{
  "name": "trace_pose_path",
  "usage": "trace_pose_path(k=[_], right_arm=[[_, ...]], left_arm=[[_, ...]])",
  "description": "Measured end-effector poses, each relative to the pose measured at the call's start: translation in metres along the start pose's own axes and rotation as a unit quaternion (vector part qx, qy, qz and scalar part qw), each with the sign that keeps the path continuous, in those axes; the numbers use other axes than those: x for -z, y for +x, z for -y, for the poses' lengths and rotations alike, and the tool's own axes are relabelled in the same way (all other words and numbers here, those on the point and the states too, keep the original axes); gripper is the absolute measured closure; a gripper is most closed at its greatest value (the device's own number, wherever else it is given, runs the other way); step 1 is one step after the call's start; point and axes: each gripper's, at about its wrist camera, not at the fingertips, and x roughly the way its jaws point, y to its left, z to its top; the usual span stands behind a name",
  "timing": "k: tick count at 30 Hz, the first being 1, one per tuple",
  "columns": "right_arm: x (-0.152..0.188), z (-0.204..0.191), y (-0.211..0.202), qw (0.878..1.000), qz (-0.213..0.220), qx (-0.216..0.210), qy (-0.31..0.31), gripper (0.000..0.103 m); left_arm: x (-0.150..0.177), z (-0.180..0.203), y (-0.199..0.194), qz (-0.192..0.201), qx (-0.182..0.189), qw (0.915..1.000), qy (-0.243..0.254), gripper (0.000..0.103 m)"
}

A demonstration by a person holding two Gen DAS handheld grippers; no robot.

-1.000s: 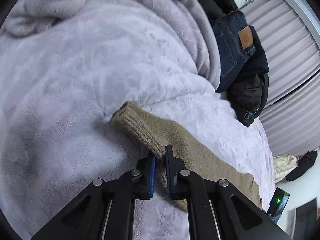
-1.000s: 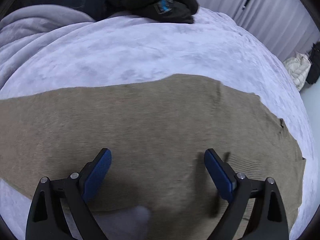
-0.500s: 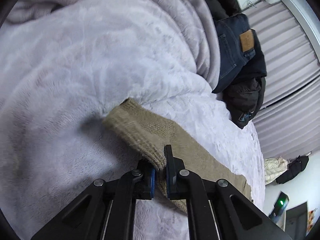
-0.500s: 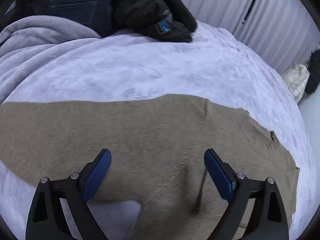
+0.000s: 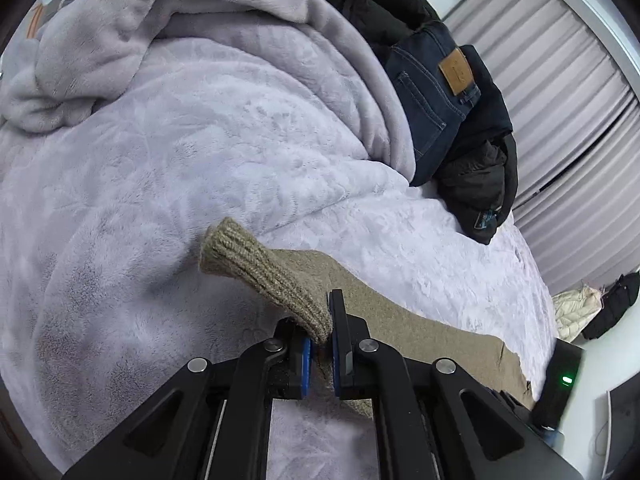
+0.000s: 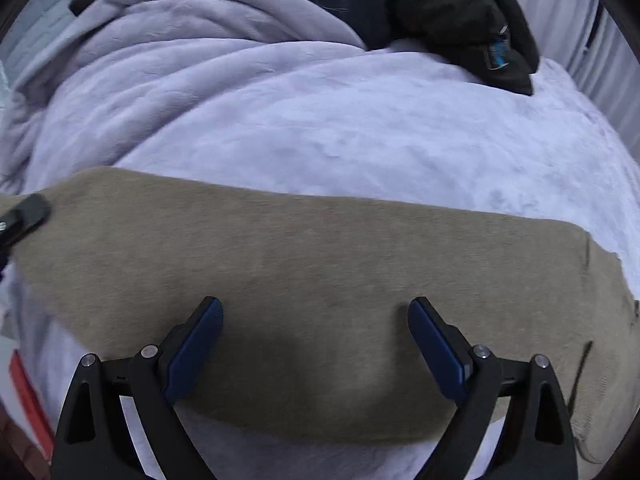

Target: Fold small clothes

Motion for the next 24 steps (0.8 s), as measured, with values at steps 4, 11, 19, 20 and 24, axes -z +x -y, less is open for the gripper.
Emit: trace_pose_path(k=[4, 11, 19, 20, 24], right_arm=[[0.02, 0.035, -0.049, 0.999, 0.041, 0.014, 0.022, 0.008], [0.098, 0.187, -0.137, 0.985, 0.086, 0.115, 0.099, 0.008], [0.203, 0.32, -0.181, 0.96, 0.071, 0.192, 0.192, 0.008], [0.217, 0.333, -0.187, 0.957, 0.072, 0.192, 0.203, 0.008], [0.257, 0.369, -0.195, 0.947, 0.076, 0.191, 0.246, 0.008]], left_arm=[[0.003, 0.05, -0.015, 0.009, 0.009, 0.9984, 0.054, 0.095], [0.056, 0.207, -0.008, -0.034, 0.054, 0.9807, 0.185, 0.095], [0.193, 0.401, 0.018, -0.108, 0.103, 0.9326, 0.329, 0.095], [0.216, 0.421, 0.026, -0.12, 0.104, 0.9251, 0.345, 0.095], [0.295, 0.478, 0.057, -0.15, 0.089, 0.9012, 0.397, 0.095]])
